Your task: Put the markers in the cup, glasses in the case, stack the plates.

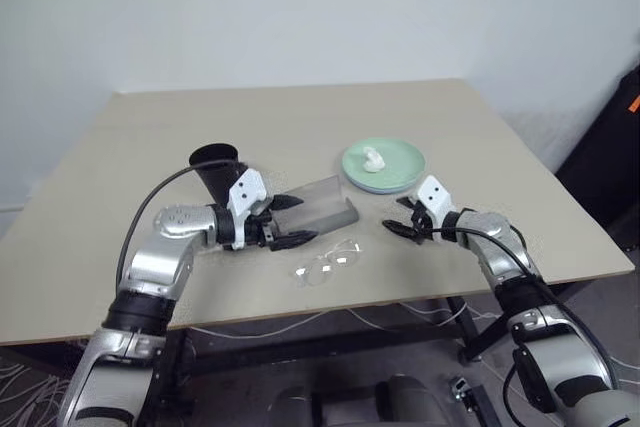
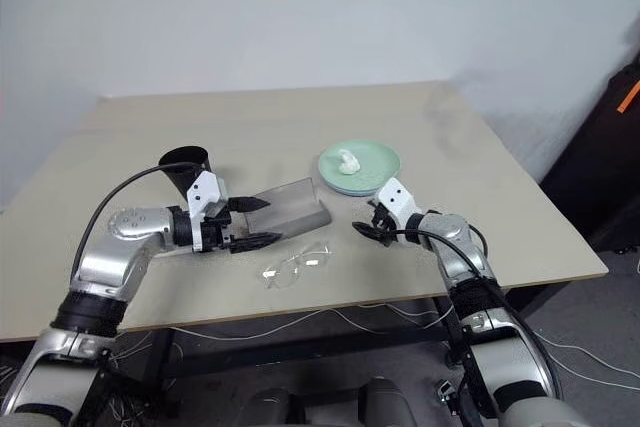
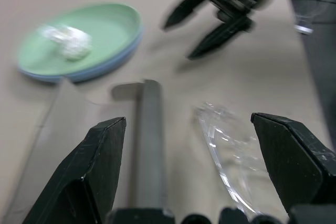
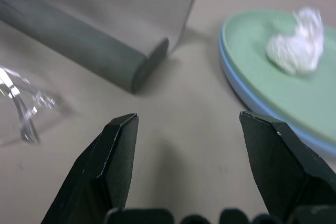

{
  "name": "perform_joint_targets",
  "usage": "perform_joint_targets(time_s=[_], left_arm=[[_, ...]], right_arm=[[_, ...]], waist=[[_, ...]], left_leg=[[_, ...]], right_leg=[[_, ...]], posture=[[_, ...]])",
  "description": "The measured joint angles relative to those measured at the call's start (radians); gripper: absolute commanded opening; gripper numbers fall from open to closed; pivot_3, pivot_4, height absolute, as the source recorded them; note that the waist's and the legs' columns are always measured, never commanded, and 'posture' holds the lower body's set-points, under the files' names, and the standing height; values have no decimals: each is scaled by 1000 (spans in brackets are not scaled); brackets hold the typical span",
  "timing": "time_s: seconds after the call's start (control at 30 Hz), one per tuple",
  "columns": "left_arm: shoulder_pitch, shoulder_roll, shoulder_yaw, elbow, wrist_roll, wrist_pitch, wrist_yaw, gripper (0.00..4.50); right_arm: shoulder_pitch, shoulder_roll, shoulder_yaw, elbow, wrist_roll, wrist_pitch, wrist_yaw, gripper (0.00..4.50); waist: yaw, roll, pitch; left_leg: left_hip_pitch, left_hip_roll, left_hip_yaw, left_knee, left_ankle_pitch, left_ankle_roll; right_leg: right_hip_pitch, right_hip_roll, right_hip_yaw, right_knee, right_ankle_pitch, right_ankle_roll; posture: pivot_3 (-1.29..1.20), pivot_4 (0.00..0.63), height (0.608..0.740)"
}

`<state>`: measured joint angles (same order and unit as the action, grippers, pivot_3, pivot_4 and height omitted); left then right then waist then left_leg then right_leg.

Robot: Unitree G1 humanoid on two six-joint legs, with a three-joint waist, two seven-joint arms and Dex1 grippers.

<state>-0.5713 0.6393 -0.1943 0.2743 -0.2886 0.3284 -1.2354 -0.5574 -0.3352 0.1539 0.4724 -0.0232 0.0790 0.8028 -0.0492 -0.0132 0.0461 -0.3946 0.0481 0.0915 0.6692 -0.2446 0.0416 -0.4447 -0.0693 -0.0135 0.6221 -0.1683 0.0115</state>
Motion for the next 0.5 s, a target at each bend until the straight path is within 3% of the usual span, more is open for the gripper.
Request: perform_joint_targets(time_s=[0.23,0.5], left_arm=[[-108,-4,-101,147,72,32,-151,4053],[-151,-81,-145,222,121,32,-211,4053]], right_arm=[[128,-3,15,-150,17,-1,5,3333],[199,-11,16,-251,63,-12,34,3333]], waist=[[1,-1,0],[1,-2,1]], left_leg=[[-1,0,0,0,1,3],[-1,0,-1,1,1,3]], right_leg=[[-1,0,1,-1,-1,1],[-1,0,1,0,-1,1]], posture=[[0,0,740],[0,0,740]])
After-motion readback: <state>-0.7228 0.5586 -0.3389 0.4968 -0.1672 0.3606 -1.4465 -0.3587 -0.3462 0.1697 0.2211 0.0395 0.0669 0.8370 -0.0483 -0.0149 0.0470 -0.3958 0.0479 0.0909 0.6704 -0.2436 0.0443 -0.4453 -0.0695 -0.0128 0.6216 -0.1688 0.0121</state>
